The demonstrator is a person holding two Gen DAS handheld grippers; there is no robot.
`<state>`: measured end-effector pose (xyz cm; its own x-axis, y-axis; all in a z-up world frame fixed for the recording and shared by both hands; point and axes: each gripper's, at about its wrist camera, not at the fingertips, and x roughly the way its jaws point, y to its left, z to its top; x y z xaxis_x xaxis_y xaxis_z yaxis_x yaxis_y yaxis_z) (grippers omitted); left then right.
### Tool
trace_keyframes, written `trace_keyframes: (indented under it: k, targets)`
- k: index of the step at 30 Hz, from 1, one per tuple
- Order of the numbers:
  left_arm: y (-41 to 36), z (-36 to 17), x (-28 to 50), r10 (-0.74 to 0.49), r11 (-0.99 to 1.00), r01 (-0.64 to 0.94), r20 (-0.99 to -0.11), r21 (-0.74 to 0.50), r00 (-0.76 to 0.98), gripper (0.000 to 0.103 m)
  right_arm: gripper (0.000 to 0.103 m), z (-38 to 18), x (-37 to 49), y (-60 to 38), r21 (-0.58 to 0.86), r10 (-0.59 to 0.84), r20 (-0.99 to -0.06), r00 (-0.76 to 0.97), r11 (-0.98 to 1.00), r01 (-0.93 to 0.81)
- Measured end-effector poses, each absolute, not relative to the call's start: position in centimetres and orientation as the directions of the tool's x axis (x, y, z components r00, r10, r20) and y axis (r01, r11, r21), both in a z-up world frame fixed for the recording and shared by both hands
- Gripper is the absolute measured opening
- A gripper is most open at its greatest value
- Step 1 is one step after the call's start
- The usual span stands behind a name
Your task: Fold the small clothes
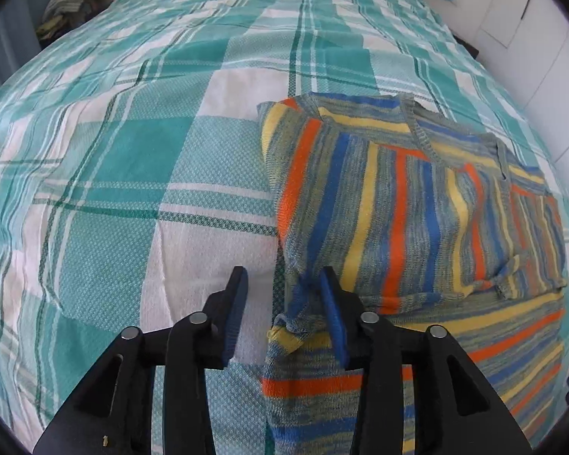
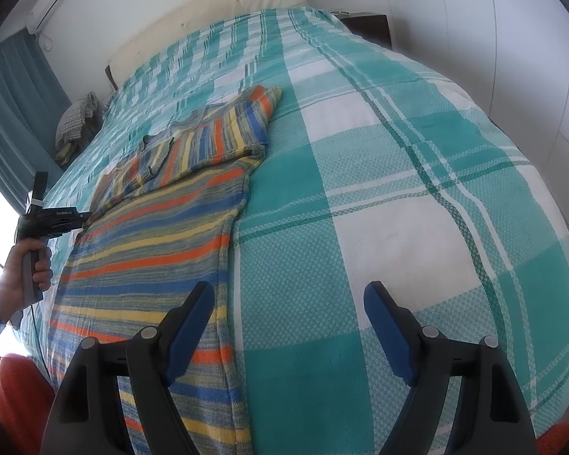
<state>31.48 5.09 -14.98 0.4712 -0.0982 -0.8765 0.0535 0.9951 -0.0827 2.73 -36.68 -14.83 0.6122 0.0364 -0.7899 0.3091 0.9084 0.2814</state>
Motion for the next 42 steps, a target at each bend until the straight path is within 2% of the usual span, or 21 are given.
trace_keyframes:
  k: [1, 4, 12, 17, 22, 42]
  targets:
    - [5.3, -14.3, 30.5, -0.097, 0.995, 0.056, -0.863, -0.08, 0.495, 0.077, 0.081, -14.6, 2.6, -36.7, 0.283, 0.036, -0.785, 0.618, 0.909, 0.307]
    - [5.4, -13.1, 27.2, -0.112, 0.993, 0.091, -0.842, -0.075, 0.527, 0.087, 0.081, -14.2, 2.4, -36.8, 0.279, 0.022, -0.776, 0.631, 0.908, 0.311]
    - [5.9, -14.6, 15.1, -0.127, 0.982, 0.183, -0.864, -0.04, 0.488, 0.088, 0.081, -13.7, 2.2, -36.9, 0.242, -0.033, -0.772, 0.635, 0.908, 0.342]
    - [7.8, -15.6, 11.5, -0.099, 0.989, 0.144, -0.86, -0.03, 0.501, 0.088, 0.081, -13.5, 2.2, -36.3, 0.191, -0.075, -0.772, 0.632, 0.92, 0.342]
    - [10.8, -14.6, 12.0, -0.116, 0.993, 0.045, -0.833, -0.109, 0.54, 0.089, 0.081, -13.5, 2.1, -36.1, 0.173, -0.094, -0.771, 0.629, 0.921, 0.35]
    - [14.9, -17.1, 13.3, -0.019, 0.984, -0.136, -0.827, -0.115, 0.562, 0.09, 0.081, -14.3, 1.4, -38.8, 0.256, -0.078, -0.775, 0.627, 0.868, 0.425]
